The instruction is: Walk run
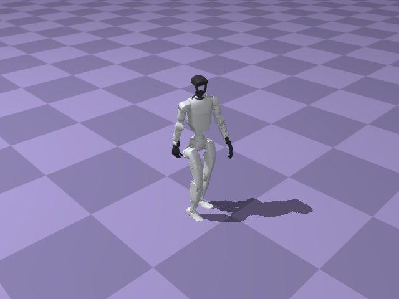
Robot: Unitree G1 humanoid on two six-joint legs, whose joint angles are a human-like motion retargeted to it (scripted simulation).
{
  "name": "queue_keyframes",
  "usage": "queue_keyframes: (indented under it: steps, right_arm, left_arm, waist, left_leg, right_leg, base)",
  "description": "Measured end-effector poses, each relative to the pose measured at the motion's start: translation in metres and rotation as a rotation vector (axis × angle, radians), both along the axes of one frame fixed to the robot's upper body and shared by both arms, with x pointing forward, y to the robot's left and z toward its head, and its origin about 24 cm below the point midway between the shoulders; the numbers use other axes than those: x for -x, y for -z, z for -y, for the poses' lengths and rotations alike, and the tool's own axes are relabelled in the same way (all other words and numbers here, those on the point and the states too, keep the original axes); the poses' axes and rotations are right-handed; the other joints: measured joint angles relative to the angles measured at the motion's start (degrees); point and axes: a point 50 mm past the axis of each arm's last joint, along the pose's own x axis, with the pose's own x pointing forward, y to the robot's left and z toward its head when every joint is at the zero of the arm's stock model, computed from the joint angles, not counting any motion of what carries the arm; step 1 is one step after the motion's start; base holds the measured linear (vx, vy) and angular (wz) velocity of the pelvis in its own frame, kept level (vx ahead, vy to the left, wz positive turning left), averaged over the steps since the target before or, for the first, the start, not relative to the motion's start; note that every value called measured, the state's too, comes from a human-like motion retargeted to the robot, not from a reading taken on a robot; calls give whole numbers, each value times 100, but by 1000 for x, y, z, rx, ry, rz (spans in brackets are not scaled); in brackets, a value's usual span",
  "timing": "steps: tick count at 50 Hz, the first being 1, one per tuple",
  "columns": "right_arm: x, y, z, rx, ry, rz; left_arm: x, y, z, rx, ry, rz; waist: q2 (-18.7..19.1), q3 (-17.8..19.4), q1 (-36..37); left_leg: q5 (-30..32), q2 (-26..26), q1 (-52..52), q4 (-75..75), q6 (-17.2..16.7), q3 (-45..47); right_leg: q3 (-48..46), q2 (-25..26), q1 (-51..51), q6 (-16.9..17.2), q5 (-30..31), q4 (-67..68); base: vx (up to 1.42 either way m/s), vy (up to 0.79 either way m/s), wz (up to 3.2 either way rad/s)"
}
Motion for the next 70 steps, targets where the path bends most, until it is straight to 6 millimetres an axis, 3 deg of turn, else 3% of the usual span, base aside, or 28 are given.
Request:
queue_keyframes:
  steps: [5,10,12,14,18,22,25,29,33,40,45,49,52,55,56,60,63,65,70]
  right_arm:
    - [7,-2,-5,4,114,-21]
    - [12,-4,-5,15,146,-54]
    - [12,-4,-3,18,133,-62]
    - [11,-3,-2,18,117,-64]
    - [1,-1,4,19,86,-41]
    - [-36,6,15,31,58,52]
    - [-73,10,18,20,43,158]
    - [-125,11,19,-6,10,300]
    - [-176,5,19,-35,-63,461]
    - [-251,-18,22,-54,-180,713]
    - [-273,-29,23,-52,-187,825]
    - [-265,-27,23,-54,-172,831]
    - [-246,-18,21,-55,-172,766]
    - [-211,-5,17,-46,-171,638]
    - [-196,0,15,-42,-167,586]
    - [-134,11,8,-18,-128,381]
    - [-97,12,3,-13,-100,270]
    - [-79,11,1,-12,-103,209]
    - [-48,9,-2,6,-95,137]
  left_arm:
    - [-38,-14,2,18,38,137]
    - [-43,-16,8,41,71,169]
    - [-35,-13,10,38,86,140]
    - [-18,-5,12,35,96,79]
    - [40,13,18,28,68,-127]
    - [105,21,25,39,-34,-321]
    - [142,20,27,48,-64,-448]
    - [177,17,31,31,-60,-553]
    - [201,13,36,40,-81,-611]
    - [227,8,47,72,-177,-686]
    - [236,6,52,80,-213,-707]
    - [238,6,50,79,-221,-713]
    - [238,6,50,82,-231,-707]
    - [240,5,47,77,-246,-710]
    - [241,4,46,73,-254,-714]
    - [232,6,36,60,-272,-706]
    - [205,11,26,36,-261,-632]
    - [180,15,18,22,-249,-560]
    - [111,19,5,8,-178,-372]
  waist:
    - [-127,207,-340]
    - [59,216,-410]
    - [104,177,-486]
    - [134,122,-566]
    - [314,-42,-449]
    - [235,-105,-569]
    - [119,-154,-699]
    - [-67,-151,-534]
    - [-283,-108,-91]
    - [-318,138,321]
    - [-413,159,530]
    - [-470,126,626]
    - [-558,-10,787]
    - [-632,-194,867]
    - [-654,-250,907]
    - [-683,-393,853]
    - [-484,-338,761]
    - [-362,-301,761]
    - [-48,-111,620]
  left_leg:
    - [-217,-246,625,-21,-180,-30]
    - [-287,-110,957,98,-482,-18]
    - [-153,-68,1032,222,-660,-53]
    - [127,-47,1121,388,-882,-130]
    - [1495,226,1144,928,-1565,-94]
    - [3070,297,626,2517,-2117,-27]
    - [3572,347,-69,3856,-1907,-38]
    - [2305,839,-857,4549,-1290,400]
    - [1385,680,-1646,4049,-912,370]
    - [1160,568,-2308,1598,-476,292]
    - [695,331,-2515,-5,-601,512]
    - [507,259,-2458,-211,-514,764]
    - [632,280,-2374,69,-160,1061]
    - [1144,-6,-2214,-121,-42,544]
    - [1271,16,-2138,-116,-146,585]
    - [1251,-107,-1894,-10,17,415]
    - [1006,70,-1579,33,99,440]
    - [783,144,-1465,137,88,273]
    - [498,304,-958,106,23,292]
  right_leg:
    - [275,-266,-248,-48,-78,-1630]
    - [174,-218,-377,-124,-203,-2574]
    - [114,-182,-354,-445,66,-2341]
    - [-129,-207,-259,-412,317,-2184]
    - [139,-30,-39,-566,322,-1911]
    - [207,-38,307,-1029,-35,-1772]
    - [206,-80,595,-1187,-299,-1761]
    - [303,23,937,-1334,-448,-1820]
    - [712,168,1249,-1435,-554,-1883]
    - [971,527,1813,-1566,-875,-1898]
    - [989,587,2176,-1610,-1116,-1895]
    - [908,623,2403,-1600,-1241,-1804]
    - [929,571,2517,-1486,-1139,-1714]
    - [793,459,2642,-1239,-752,-1605]
    - [757,405,2683,-1121,-524,-1517]
    - [589,277,2639,-551,877,-911]
    - [560,599,2260,-35,1765,150]
    - [515,819,1869,128,2144,988]
    - [0,701,992,-16,790,1886]
  base:
    - [58,-12,49]
    - [67,-22,23]
    - [63,-25,46]
    - [88,-41,52]
    - [83,-40,-27]
    - [66,-27,-15]
    - [62,-31,9]
    - [54,-27,-29]
    - [46,-16,-90]
    - [47,-9,-47]
    - [57,-6,-27]
    - [70,-6,-10]
    - [61,-2,-41]
    - [85,3,-35]
    - [99,5,-44]
    - [86,5,-13]
    - [71,2,15]
    - [61,2,-22]
    - [53,5,12]
